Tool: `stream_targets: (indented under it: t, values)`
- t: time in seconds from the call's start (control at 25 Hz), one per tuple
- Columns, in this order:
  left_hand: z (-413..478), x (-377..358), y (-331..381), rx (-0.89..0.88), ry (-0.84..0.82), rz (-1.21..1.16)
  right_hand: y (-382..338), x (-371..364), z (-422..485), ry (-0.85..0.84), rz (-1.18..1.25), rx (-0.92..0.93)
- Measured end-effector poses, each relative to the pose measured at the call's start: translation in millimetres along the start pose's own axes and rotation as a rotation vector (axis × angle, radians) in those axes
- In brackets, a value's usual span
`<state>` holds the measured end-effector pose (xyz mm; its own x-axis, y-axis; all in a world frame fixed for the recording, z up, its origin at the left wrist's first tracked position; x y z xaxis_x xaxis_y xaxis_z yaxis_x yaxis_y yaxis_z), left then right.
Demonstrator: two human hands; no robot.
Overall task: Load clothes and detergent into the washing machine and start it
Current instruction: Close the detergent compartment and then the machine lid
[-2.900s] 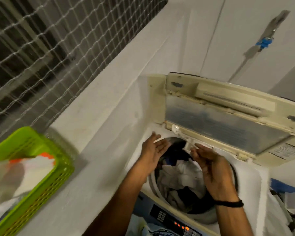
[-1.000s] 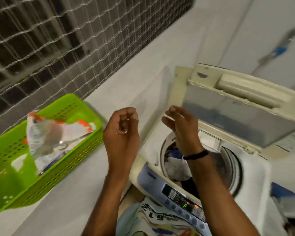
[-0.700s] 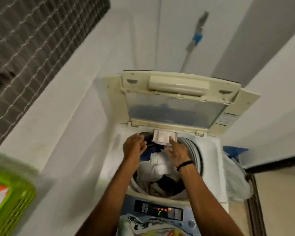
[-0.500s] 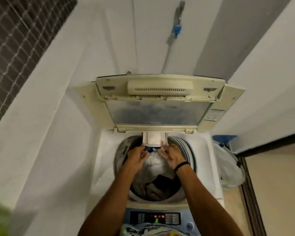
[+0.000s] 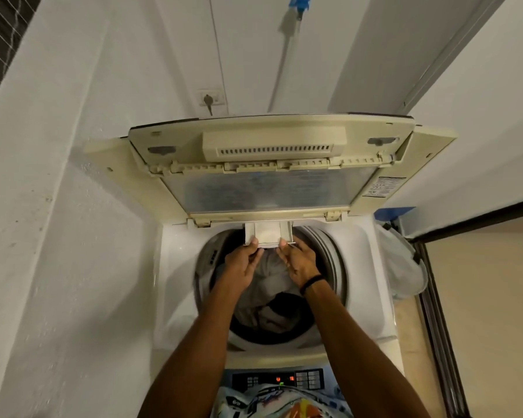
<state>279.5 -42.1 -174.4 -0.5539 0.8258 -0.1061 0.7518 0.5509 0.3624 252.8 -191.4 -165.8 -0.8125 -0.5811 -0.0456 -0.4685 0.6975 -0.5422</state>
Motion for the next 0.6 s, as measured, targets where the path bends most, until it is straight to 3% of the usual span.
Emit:
stream_targets:
  t: [0.6]
  values:
    - [0,-33,28,-0.108,0.032,0.043,-20,-33,13,0.085,-0.015,0.077]
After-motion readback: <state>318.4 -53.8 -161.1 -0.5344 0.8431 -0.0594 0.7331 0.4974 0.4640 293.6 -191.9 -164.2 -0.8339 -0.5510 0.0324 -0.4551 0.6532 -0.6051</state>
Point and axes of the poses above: each hand's wrist, its own z-axis towards the middle knuckle, its own x-axis out of the back of the hand, y = z × x, the point moved 3 cm from there along z, towards the middle knuckle, and after that the axes turned 15 degrees about y, right-handed, at the moved point
